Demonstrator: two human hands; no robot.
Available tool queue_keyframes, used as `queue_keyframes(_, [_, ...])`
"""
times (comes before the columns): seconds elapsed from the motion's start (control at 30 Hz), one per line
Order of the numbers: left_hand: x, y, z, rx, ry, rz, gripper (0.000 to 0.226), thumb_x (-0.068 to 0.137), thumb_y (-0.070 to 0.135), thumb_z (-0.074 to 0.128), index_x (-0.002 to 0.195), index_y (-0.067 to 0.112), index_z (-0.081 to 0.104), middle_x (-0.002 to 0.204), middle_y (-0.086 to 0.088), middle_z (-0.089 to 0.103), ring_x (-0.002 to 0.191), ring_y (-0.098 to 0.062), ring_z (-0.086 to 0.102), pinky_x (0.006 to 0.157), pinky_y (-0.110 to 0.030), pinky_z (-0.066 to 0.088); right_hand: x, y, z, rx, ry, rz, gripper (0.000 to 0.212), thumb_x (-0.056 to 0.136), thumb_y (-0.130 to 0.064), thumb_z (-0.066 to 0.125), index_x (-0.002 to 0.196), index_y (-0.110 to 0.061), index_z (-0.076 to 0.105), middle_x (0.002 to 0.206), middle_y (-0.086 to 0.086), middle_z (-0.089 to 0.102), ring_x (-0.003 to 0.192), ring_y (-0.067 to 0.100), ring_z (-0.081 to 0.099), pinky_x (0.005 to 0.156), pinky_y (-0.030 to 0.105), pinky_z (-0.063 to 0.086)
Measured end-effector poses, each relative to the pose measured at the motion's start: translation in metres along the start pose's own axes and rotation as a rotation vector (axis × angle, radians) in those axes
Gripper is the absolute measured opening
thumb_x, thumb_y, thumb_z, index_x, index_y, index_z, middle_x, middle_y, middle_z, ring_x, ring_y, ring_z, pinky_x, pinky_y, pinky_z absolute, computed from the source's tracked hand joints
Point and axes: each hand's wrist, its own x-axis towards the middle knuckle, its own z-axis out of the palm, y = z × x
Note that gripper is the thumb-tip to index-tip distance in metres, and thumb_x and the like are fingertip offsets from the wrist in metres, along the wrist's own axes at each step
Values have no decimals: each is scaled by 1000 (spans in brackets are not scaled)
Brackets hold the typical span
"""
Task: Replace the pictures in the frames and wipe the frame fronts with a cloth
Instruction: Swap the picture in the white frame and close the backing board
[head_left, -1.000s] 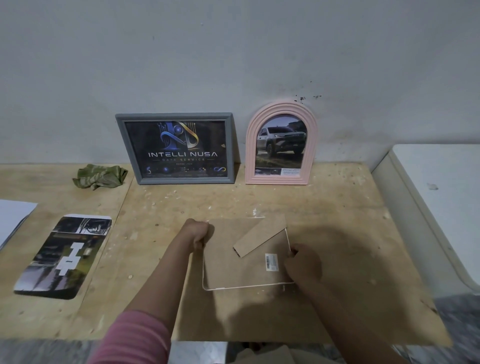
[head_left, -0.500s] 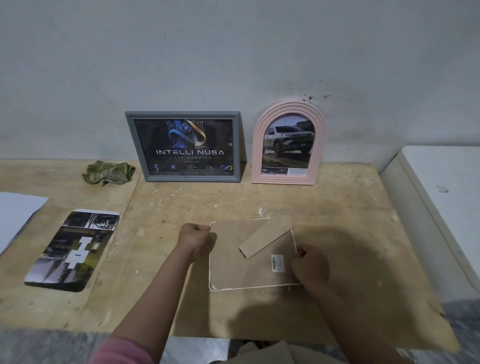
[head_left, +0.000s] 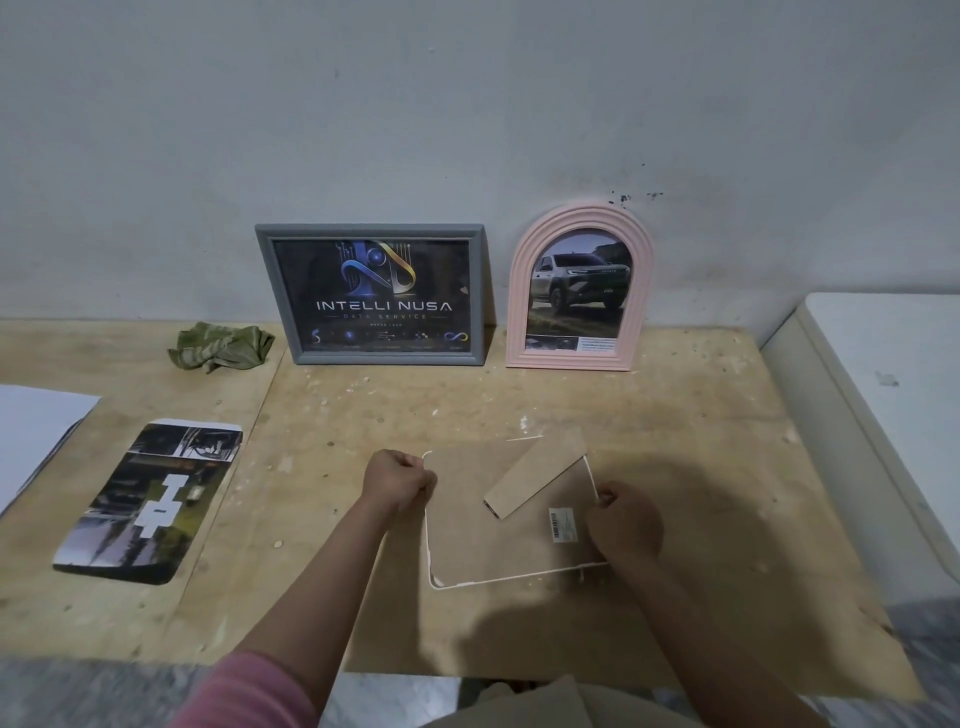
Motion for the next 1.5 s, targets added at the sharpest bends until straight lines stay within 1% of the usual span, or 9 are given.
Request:
queue_keyframes(0.13, [1, -6, 3, 38, -8, 48, 24, 80, -5, 55, 66, 15, 53, 64, -6, 54, 63, -22, 52, 59, -27, 42, -2, -2, 0, 10, 16, -10, 19, 78, -11, 58, 90, -13, 73, 94, 12, 71, 92, 35, 62, 73, 32, 44])
queue_keyframes(0.2, [4, -6, 4, 25, -23, 51, 22, 85, -2, 51, 73, 16, 51, 68, -6, 54, 69, -22, 52, 60, -28, 41, -3, -2, -1, 15, 25, -19, 19, 79, -12, 58, 91, -13, 73, 94, 13, 71, 92, 35, 62, 73, 32, 43])
queue_keyframes(0.47, [1, 0, 3, 13, -119, 9, 20, 91, -4, 41, 83, 15, 45, 62, -8, 46, 49, -18, 38, 33, -15, 31, -4, -1, -1, 31, 24, -17, 17, 77, -11, 59, 88, -14, 72, 91, 11, 71, 89, 34, 62, 71, 31, 43])
queue_keyframes(0.73, [-5, -1, -1, -145, -153, -15, 20, 92, -1, 44, 80, 15, 48, 61, -9, 46, 49, -17, 36, 34, -15, 26, 0, 0, 1, 8, -9, 19, 15, 73, -17, 63, 86, -18, 71, 90, 6, 72, 88, 31, 63, 70, 30, 45])
queue_keyframes(0.9, [-10, -6, 1, -119, -119, 32, 14, 94, 8, 49, 84, 17, 55, 44, 1, 50, 36, -13, 38, 40, -18, 31, -2, 3, 1, 27, -12, 27, 15, 74, -15, 63, 85, -17, 71, 90, 8, 72, 88, 32, 63, 67, 28, 41])
queue_keyframes(1.03, [-14, -15, 3, -22, -63, 33, 7, 92, 12, 55, 94, 19, 56, 72, -4, 59, 53, -13, 52, 48, -21, 41, -2, 6, 3, 24, -18, 3, 14, 72, -15, 63, 84, -17, 71, 86, 5, 71, 84, 29, 63, 65, 27, 40])
queue_keyframes(1.13, [-16, -26, 2, 49, -14, 2, 8, 85, 11, 62, 90, 12, 55, 84, -8, 57, 64, -17, 52, 52, -23, 41, -2, 6, 5, 12, -24, -20, 13, 72, -15, 62, 82, -18, 70, 85, 6, 71, 82, 29, 63, 63, 27, 39])
queue_keyframes(1.3, [-26, -30, -5, 254, 12, -22, 13, 63, 10, 62, 59, 12, 50, 56, -4, 48, 49, -19, 41, 42, -18, 30, -2, 6, 7, -9, -28, -11, 13, 72, -15, 63, 82, -17, 70, 86, 4, 70, 82, 28, 62, 63, 26, 38])
queue_keyframes(1.5, [-37, -35, -8, 286, -58, -56, 12, 48, 16, 62, 52, 9, 53, 53, -12, 51, 47, -21, 41, 46, -22, 33, -2, 4, 10, -27, -10, -12, 15, 72, -7, 56, 78, -12, 68, 90, 9, 69, 85, 33, 61, 66, 29, 41])
